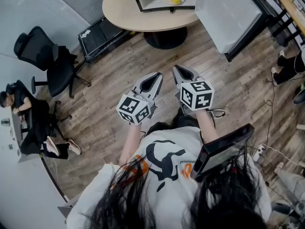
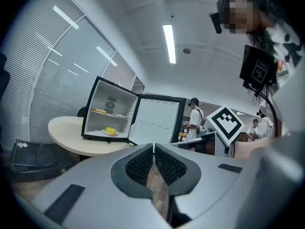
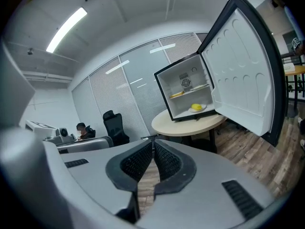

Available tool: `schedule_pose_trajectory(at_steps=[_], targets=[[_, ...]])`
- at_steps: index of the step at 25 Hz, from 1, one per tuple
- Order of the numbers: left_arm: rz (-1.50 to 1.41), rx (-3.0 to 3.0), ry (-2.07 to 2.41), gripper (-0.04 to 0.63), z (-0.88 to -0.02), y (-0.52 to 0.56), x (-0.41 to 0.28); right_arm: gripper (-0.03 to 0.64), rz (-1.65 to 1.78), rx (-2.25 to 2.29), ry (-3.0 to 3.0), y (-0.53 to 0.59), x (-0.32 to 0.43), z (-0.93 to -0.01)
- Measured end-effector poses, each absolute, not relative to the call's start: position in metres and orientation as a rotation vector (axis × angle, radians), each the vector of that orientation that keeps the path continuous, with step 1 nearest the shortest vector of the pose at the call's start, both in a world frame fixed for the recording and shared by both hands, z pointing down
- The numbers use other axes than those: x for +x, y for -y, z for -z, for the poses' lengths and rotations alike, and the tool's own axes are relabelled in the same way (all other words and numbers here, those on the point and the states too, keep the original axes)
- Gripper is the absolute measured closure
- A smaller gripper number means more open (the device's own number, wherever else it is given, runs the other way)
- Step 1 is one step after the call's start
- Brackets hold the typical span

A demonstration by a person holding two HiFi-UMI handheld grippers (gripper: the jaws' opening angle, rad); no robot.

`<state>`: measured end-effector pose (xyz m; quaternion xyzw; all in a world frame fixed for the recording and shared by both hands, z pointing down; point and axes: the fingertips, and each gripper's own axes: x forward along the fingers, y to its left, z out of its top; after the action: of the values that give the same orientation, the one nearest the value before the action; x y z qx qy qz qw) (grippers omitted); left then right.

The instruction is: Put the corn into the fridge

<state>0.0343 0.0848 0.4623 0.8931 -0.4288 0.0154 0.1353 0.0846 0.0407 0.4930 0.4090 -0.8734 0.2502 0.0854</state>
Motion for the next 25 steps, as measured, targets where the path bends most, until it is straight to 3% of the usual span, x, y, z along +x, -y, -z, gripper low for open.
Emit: schedule_pose_trajectory(at_steps=[25], targets=[[-0.013, 2.605, 1.210, 0.583, -0.461, -0.089, 0.007, 0.592, -0.732, 1.276, 2.568, -0.046, 0.065, -0.492]])
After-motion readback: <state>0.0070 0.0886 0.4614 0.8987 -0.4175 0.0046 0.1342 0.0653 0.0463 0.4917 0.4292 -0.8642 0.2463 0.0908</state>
